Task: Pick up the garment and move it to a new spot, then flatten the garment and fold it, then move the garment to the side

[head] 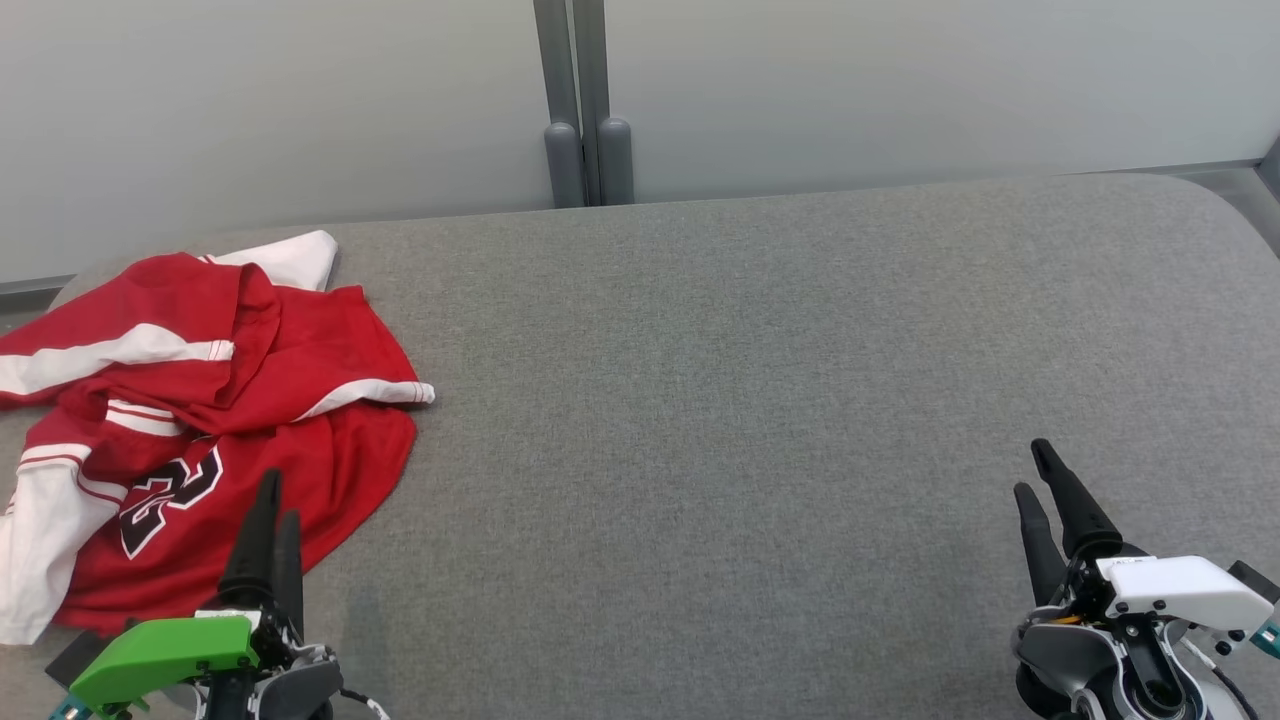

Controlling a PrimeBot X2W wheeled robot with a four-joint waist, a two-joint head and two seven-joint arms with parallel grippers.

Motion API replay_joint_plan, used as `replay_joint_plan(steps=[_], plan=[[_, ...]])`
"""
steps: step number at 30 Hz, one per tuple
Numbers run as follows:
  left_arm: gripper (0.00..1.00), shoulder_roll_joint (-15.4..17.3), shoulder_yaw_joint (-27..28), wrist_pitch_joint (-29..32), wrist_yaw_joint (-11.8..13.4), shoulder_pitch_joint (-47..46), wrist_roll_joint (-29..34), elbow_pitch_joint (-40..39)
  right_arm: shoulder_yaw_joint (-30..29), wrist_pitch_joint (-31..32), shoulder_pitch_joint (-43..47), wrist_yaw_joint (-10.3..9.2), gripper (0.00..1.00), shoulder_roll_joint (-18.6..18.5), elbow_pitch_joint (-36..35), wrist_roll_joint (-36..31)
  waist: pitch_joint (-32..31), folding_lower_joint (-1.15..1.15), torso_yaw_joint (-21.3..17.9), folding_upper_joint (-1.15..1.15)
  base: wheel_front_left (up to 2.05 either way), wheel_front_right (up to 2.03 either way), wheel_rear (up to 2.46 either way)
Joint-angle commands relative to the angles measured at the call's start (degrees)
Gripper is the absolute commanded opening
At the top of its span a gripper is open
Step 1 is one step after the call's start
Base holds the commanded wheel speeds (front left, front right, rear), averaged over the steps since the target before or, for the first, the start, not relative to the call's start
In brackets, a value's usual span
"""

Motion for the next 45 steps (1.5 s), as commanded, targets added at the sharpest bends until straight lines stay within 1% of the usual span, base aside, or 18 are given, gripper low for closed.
replay_joint_plan(steps=[1,6,12,16,24,30,33,40,45], plan=[[1.0,0.2,-0.6,-0.8,-0.1,-1.0,0.2,-0.9,0.5,-0.7,-0.9,0.01,1.0,-0.3,-1.0,-0.3,0.0,0.0,0.0,0.0,0.0,0.0,0.0],[1.0,0.2,-2.1,-2.3,-0.1,-0.9,0.9,-0.8,1.3,-2.2,-0.8,0.01,1.0,-0.3,-1.3,-2.6,0.0,0.0,0.0,0.0,0.0,0.0,0.0],[1.0,0.3,-3.1,-3.9,-0.2,-1.0,4.6,-0.6,1.9,-3.8,-0.5,0.01,1.0,-0.4,-2.6,-9.7,0.1,0.0,0.1,0.0,0.0,0.0,0.0],[1.0,0.3,-3.6,-4.9,-0.2,-0.9,9.3,-0.7,2.3,-4.8,-0.3,0.02,1.0,-0.4,-3.9,-15.2,0.1,0.0,0.1,0.0,0.0,0.0,0.0],[1.0,0.7,-4.9,-6.8,-0.2,-0.4,21.2,-1.1,3.6,-6.7,0.1,0.02,1.0,-1.3,-5.7,-26.8,0.0,0.0,0.2,0.0,0.0,0.0,0.0],[1.0,1.9,-6.7,-8.1,-0.2,-0.1,30.4,-1.4,3.6,-8.0,0.5,0.02,1.0,-1.9,-6.6,-34.7,0.0,0.0,0.3,0.0,0.0,0.0,0.0],[1.0,2.3,-7.2,-8.8,0.2,0.1,35.0,-0.8,3.6,-8.7,0.6,0.02,1.0,-2.2,-6.8,-38.7,-0.1,0.0,0.4,0.0,0.0,0.0,0.0],[1.0,3.4,-8.6,-10.2,1.0,0.5,43.6,-0.6,3.0,-10.1,1.1,0.02,1.0,-2.2,-7.2,-46.6,-0.1,0.0,0.7,0.0,0.0,0.0,0.0],[1.0,3.4,-8.6,-11.1,1.7,0.9,47.3,-1.2,2.8,-11.0,1.4,0.02,1.0,-1.7,-7.2,-51.3,-0.1,0.0,0.7,0.0,0.0,0.0,0.0]])
